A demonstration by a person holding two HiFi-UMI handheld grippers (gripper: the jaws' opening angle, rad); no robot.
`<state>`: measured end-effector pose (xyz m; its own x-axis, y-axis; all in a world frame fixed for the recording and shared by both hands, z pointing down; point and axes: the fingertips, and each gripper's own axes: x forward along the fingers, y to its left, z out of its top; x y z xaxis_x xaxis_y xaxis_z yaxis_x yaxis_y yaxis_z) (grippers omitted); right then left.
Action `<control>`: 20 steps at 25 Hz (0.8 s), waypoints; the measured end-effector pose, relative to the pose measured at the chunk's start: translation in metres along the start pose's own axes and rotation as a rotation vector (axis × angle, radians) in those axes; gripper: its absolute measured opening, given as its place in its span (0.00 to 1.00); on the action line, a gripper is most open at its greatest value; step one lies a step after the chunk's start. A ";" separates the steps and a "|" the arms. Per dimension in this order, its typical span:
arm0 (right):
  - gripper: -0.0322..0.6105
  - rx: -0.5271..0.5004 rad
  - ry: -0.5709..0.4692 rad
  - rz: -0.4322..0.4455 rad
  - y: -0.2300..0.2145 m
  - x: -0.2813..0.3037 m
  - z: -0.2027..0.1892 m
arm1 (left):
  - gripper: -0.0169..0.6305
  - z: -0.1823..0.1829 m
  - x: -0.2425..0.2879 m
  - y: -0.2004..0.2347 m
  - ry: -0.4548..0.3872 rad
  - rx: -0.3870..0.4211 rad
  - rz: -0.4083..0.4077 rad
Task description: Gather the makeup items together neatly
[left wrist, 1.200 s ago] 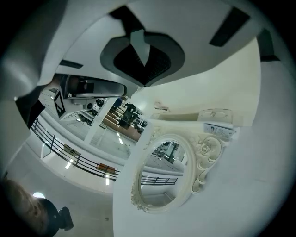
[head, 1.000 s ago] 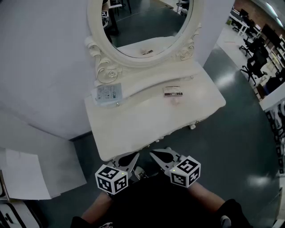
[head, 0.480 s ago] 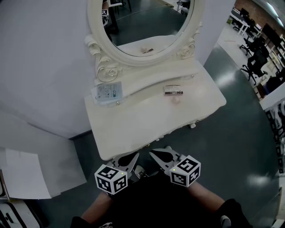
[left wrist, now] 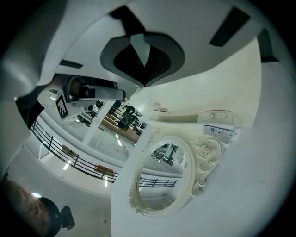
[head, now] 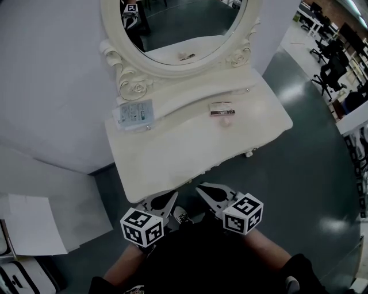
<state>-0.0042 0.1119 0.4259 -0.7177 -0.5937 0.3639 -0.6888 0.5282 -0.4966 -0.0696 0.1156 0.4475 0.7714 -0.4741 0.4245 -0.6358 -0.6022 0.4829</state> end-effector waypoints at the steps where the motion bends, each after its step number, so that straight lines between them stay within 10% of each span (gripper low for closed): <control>1: 0.10 0.003 -0.006 -0.008 -0.006 -0.002 0.004 | 0.04 0.002 0.002 0.000 0.001 0.002 0.002; 20: 0.10 -0.137 0.037 -0.215 -0.176 -0.029 0.067 | 0.04 0.034 0.071 0.011 -0.022 -0.042 0.117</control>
<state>0.1445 -0.0041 0.4501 -0.5545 -0.6799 0.4798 -0.8318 0.4707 -0.2942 -0.0206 0.0535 0.4572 0.6922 -0.5535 0.4631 -0.7215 -0.5148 0.4631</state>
